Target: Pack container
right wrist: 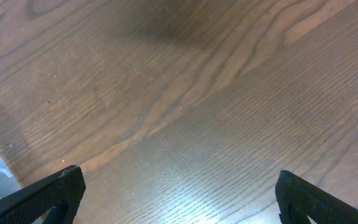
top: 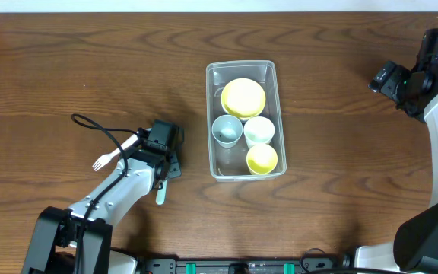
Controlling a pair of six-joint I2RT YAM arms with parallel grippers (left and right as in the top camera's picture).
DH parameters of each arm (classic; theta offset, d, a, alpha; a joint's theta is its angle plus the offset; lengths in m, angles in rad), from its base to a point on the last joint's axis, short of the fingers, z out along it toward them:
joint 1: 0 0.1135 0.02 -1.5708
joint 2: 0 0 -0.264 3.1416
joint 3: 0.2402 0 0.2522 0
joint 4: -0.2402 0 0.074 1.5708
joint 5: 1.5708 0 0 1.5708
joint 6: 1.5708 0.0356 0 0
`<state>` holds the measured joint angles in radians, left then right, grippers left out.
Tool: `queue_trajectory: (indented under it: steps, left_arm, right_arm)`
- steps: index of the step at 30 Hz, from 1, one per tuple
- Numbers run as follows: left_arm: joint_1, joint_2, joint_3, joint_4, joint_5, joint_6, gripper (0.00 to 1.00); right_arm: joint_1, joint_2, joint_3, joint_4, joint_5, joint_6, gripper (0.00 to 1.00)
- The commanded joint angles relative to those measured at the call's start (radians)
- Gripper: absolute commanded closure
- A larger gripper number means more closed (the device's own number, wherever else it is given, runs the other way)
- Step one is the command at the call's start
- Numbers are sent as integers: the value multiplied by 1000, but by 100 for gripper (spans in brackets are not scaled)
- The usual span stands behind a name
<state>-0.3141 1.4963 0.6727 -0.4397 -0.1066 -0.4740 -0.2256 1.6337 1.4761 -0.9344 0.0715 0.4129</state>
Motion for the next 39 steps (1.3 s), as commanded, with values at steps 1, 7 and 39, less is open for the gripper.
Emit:
queue_trajectory:
  steps: [1,7,39]
  left_arm:
    - [4,6,-9,-7,44,45,44]
    - [4,7,-9,16,107,111,44]
    - [5,92,-8,-260,278,-44,42]
  right_arm:
    - [-2,5,0,-1,3,1,1]
    - [-2,5,0,-1,4,2,1]
    - [-2,5,0,-1,3,1,1]
